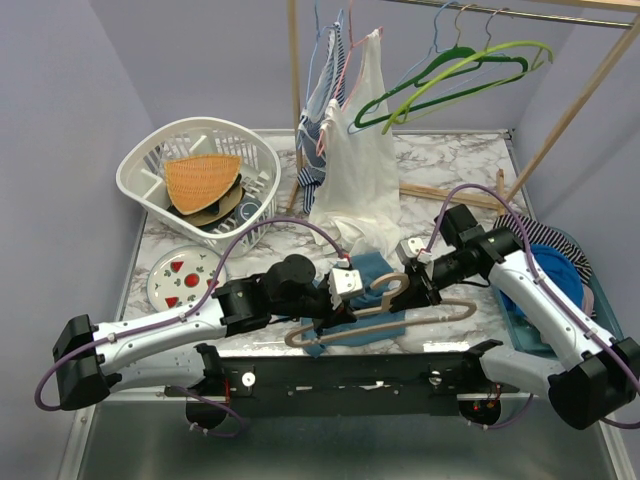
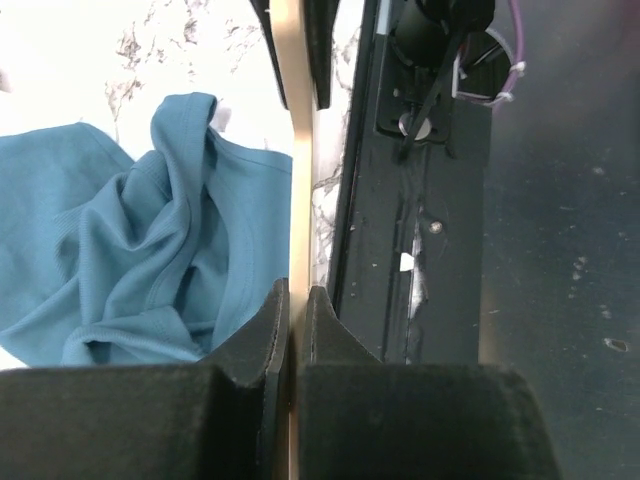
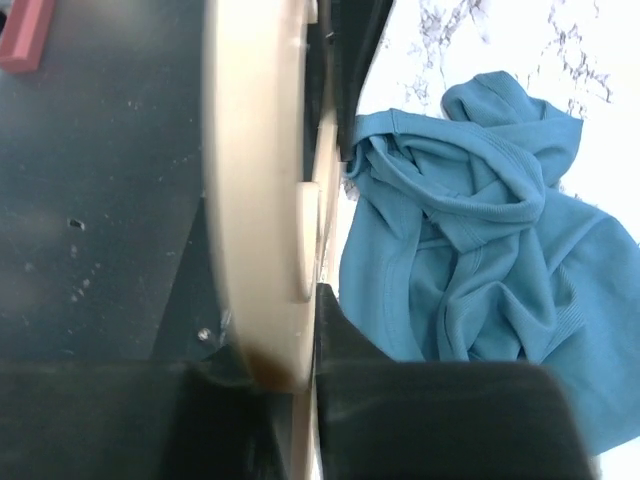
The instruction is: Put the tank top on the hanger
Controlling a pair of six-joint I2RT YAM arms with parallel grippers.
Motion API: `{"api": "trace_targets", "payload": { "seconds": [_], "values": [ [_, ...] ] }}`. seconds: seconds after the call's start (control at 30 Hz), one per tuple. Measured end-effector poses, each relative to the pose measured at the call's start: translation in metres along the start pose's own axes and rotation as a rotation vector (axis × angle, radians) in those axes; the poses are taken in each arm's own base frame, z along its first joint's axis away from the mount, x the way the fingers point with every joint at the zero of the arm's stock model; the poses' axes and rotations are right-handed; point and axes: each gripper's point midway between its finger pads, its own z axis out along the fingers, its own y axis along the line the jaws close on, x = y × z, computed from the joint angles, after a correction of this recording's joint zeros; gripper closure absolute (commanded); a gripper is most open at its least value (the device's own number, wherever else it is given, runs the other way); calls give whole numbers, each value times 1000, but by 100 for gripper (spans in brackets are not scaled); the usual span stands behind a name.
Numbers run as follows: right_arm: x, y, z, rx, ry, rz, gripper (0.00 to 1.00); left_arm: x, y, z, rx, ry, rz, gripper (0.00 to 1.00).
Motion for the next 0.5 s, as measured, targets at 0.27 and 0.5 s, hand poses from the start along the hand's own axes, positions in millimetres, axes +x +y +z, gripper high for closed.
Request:
{"api": "trace_targets", "payload": {
  "seconds": [0.27, 0.5],
  "values": [
    [-4, -6, -4, 42, 22, -18, 100, -4, 4, -3, -45, -32, -43, 35],
    [4, -4, -24, 169, 90, 33, 100, -31, 35, -47, -264, -210, -89, 7]
  ]
}}
